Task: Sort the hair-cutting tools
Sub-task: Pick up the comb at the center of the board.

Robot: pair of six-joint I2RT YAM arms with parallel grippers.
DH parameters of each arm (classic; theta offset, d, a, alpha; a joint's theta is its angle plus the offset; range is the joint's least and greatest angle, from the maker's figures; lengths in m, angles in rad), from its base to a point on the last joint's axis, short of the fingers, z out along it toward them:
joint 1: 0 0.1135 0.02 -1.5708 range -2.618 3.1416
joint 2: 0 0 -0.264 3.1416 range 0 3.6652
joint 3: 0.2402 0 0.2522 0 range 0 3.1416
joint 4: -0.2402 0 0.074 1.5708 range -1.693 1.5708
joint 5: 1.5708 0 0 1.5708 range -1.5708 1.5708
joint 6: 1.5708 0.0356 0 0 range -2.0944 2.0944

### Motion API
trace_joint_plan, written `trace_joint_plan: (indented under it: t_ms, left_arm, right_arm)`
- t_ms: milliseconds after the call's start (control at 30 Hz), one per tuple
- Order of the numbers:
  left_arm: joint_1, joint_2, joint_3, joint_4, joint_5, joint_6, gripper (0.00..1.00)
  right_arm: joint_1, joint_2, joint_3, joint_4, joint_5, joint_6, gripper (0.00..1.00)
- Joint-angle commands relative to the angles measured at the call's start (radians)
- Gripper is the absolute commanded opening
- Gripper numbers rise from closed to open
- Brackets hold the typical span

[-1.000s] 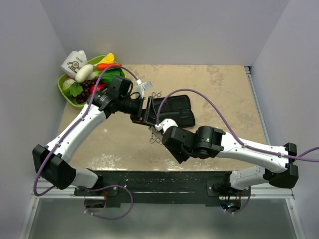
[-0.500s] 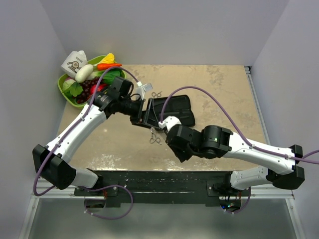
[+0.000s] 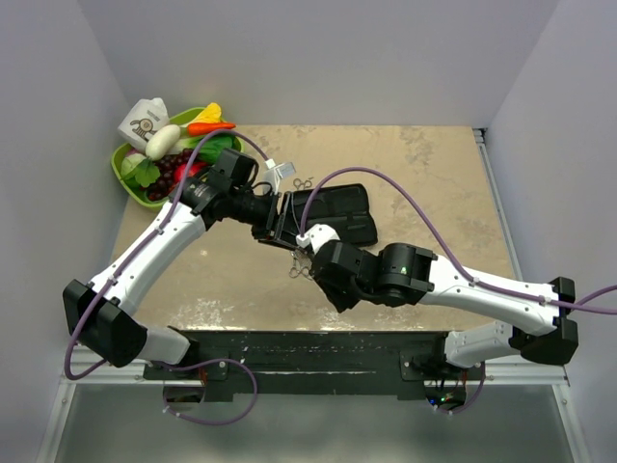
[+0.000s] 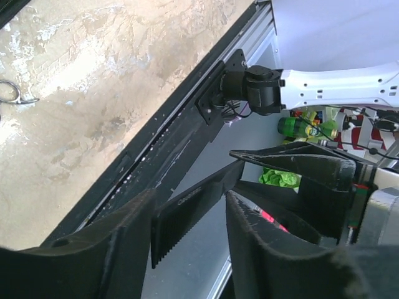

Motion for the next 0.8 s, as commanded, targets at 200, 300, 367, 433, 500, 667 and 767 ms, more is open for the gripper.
trace_joint_plan:
  t_ms: [200, 300, 367, 433, 500, 667, 767]
  left_arm:
    - [-0.004, -0.02, 0.027, 0.015, 0.058, 0.0, 0.3]
    - [-0.004, -0.02, 0.025, 0.017, 0.063, 0.0, 0.12]
    - [-0.002, -0.022, 0.027, 0.02, 0.063, 0.0, 0.0]
    - [-0.002, -0.02, 0.033, 0.022, 0.054, 0.005, 0.0]
    - [-0.004, -0.017, 0.051, 0.02, 0.037, 0.005, 0.0]
    - [-0.004, -0.017, 0.073, 0.066, 0.001, -0.021, 0.0]
    - [-0.004, -0.012, 0.107, 0.104, -0.028, -0.032, 0.0]
  right_arm:
    - [-0.002, -0.004, -0.017, 0.03, 0.013, -0.019, 0.13]
    - [-0.002, -0.012, -0.023, 0.029, 0.011, -0.019, 0.12]
    - [0.0, -0.016, -0.026, 0.027, 0.01, -0.019, 0.13]
    - [0.0, -0.019, -0.026, 0.027, 0.01, -0.021, 0.15]
    - [0.0, -0.03, -0.027, 0.03, -0.003, -0.021, 0.23]
    - [0.0, -0.079, 0.029, 0.075, -0.016, -0.025, 0.65]
    - [-0.002, -0.122, 0.084, 0.081, 0.031, -0.022, 0.77]
